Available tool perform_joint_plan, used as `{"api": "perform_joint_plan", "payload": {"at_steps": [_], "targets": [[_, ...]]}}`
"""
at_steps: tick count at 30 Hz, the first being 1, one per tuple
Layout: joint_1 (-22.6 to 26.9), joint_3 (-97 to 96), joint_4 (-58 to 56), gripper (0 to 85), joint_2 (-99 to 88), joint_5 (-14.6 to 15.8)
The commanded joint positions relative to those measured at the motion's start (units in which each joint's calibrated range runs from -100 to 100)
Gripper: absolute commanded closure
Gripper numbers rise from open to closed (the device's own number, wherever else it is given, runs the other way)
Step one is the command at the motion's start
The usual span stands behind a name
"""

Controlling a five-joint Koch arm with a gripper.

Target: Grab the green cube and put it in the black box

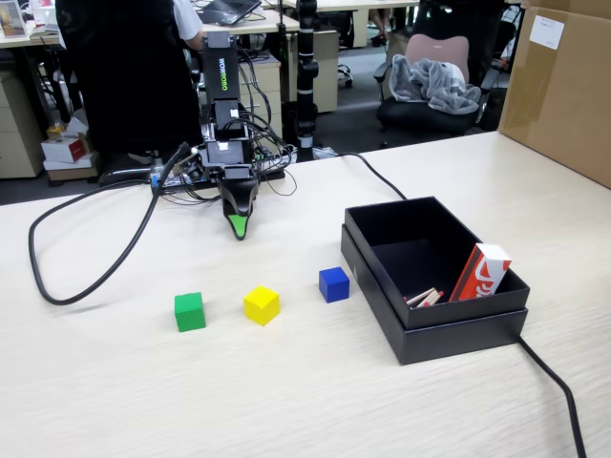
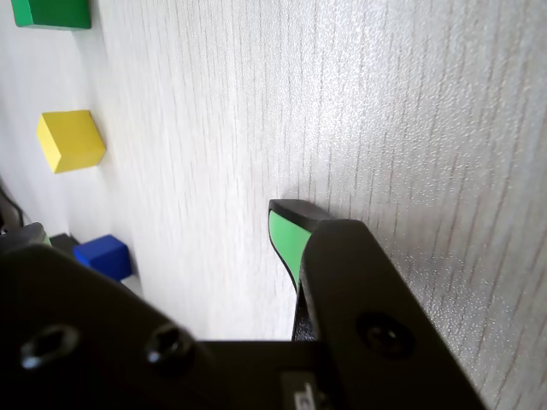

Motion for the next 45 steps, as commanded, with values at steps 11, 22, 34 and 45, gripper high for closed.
{"api": "perform_joint_plan", "payload": {"at_steps": [11,22,34,45], "targets": [[0.00,-1.87,-1.57,35.8,0.07,-0.24],[0.05,-1.96,-1.48,35.8,0.07,-0.24],[0.00,-1.96,-1.48,35.8,0.07,-0.24],[0.15,-1.78,-1.57,37.1,0.07,0.10]]}}
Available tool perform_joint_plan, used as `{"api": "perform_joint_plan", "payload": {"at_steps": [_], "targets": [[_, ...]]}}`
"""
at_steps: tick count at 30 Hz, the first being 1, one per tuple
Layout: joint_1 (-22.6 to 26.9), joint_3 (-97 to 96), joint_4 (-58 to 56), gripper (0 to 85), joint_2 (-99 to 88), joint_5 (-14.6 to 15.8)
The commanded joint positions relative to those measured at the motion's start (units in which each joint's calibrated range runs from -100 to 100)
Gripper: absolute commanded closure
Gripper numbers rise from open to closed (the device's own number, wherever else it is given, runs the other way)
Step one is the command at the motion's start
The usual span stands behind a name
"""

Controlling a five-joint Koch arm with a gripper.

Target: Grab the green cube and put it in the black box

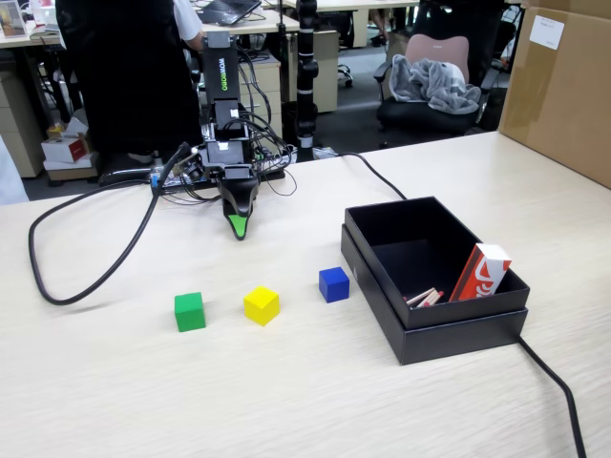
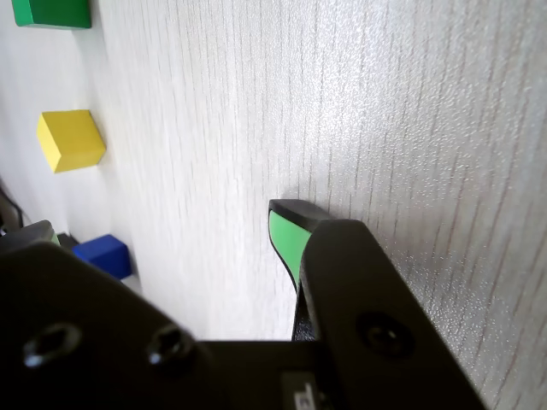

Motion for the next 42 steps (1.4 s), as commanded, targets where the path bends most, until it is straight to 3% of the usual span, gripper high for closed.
{"api": "perform_joint_plan", "payload": {"at_steps": [1,12,18,22,30,42], "targets": [[-0.15,-1.32,-1.57,37.2,0.07,0.10],[-3.27,25.42,-23.68,37.9,8.56,0.49],[-5.42,40.56,-25.76,38.0,22.56,0.15],[-6.69,57.61,-33.10,37.9,39.66,-0.29],[-8.45,81.36,-36.12,37.9,70.29,-1.81],[-8.79,91.97,-36.12,37.8,91.29,-2.83]]}}
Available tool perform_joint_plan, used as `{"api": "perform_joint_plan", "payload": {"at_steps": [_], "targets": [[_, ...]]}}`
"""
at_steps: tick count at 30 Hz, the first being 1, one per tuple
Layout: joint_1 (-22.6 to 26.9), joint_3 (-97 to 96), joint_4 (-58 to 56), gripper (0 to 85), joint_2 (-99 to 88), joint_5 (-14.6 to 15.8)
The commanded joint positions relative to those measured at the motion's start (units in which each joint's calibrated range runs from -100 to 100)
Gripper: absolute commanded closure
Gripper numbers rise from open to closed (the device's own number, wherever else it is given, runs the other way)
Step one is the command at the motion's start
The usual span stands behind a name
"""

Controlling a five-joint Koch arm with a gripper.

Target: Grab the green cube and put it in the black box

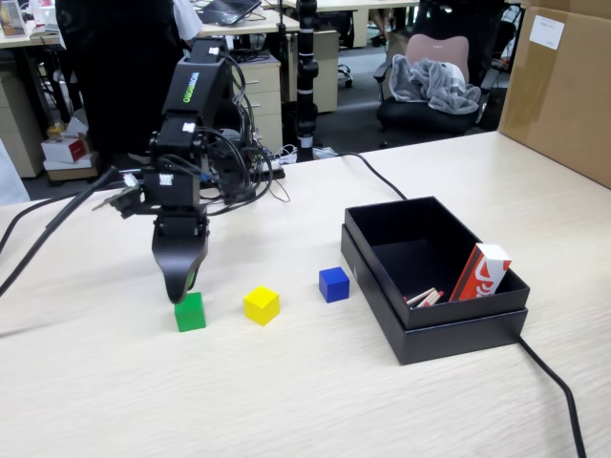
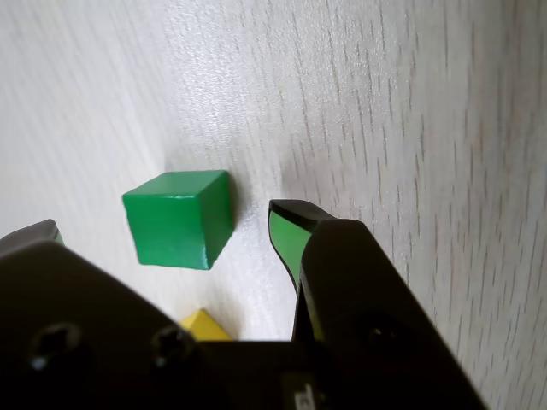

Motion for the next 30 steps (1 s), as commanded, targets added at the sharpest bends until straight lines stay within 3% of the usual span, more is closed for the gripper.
{"api": "perform_joint_plan", "payload": {"at_steps": [1,7,11,14,20,30], "targets": [[-0.24,5.43,-0.51,37.8,1.29,-0.10],[0.10,7.15,-0.51,38.6,6.92,-0.10],[0.20,7.60,-0.51,44.6,8.98,-0.10],[0.20,7.88,-0.51,54.0,9.67,-0.10],[0.05,8.33,-0.51,84.2,9.67,-0.29],[0.83,5.61,-6.38,84.8,-7.54,-0.54]]}}
